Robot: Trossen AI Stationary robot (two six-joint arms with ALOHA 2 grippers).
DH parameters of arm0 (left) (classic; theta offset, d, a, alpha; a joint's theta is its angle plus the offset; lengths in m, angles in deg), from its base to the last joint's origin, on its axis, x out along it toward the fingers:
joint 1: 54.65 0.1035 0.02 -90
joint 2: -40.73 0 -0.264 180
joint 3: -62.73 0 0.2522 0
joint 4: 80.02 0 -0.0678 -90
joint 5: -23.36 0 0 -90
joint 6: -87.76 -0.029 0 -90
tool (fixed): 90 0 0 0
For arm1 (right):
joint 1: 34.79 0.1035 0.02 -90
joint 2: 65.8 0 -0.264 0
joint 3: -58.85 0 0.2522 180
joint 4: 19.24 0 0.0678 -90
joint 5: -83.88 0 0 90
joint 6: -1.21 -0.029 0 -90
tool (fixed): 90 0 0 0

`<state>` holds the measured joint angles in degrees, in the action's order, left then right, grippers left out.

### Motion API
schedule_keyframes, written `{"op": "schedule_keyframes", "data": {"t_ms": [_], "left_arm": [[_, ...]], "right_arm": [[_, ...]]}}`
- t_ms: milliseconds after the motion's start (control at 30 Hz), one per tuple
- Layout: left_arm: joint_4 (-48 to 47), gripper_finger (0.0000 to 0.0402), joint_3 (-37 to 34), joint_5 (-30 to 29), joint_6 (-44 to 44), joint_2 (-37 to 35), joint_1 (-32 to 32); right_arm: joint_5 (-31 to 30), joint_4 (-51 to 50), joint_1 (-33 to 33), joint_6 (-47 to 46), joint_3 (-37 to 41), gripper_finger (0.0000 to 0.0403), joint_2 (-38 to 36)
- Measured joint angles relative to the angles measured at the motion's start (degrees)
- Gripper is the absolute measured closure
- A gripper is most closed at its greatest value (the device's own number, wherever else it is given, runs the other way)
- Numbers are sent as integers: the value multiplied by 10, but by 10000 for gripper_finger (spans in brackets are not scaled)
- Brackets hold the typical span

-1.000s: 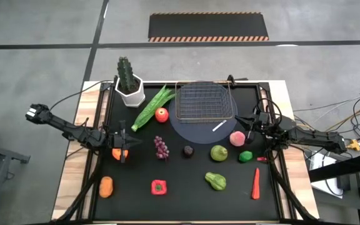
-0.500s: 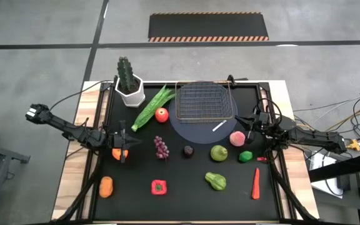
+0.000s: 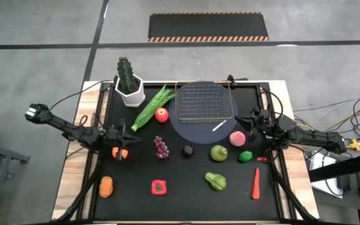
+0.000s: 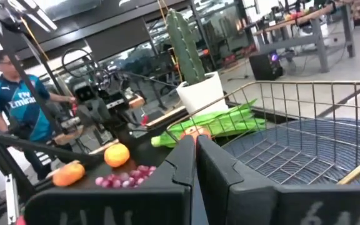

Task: Build produce basket
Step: Put the green pear into the gold wire basket

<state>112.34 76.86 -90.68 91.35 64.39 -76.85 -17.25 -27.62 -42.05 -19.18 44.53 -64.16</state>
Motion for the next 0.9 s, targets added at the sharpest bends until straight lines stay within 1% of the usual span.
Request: {"op": "schedule_keyframes", "data": {"t_ms": [133,267,333,467,600,667,767,900], "left_arm": [[118,402,0,0,-10,13,0],[210,402,0,2,-50,32,0],[246,402,0,7,-56,44,0],[290,402,0,9,-55,65,0],[321,402,1,9,-55,79,0],[324,402,3,9,-63,83,0],[324,402,11,9,-117,87,0],[332,402,14,8,-189,89,0]], "right_arm": [[0,1,0,9,0,394,0],[0,1,0,9,0,394,0],[0,1,0,10,0,394,0],[-2,0,0,11,0,394,0],[-38,7,0,16,0,394,0],[-40,25,0,36,0,394,0],[-29,74,0,55,0,394,4],[12,145,0,75,0,394,15]]}}
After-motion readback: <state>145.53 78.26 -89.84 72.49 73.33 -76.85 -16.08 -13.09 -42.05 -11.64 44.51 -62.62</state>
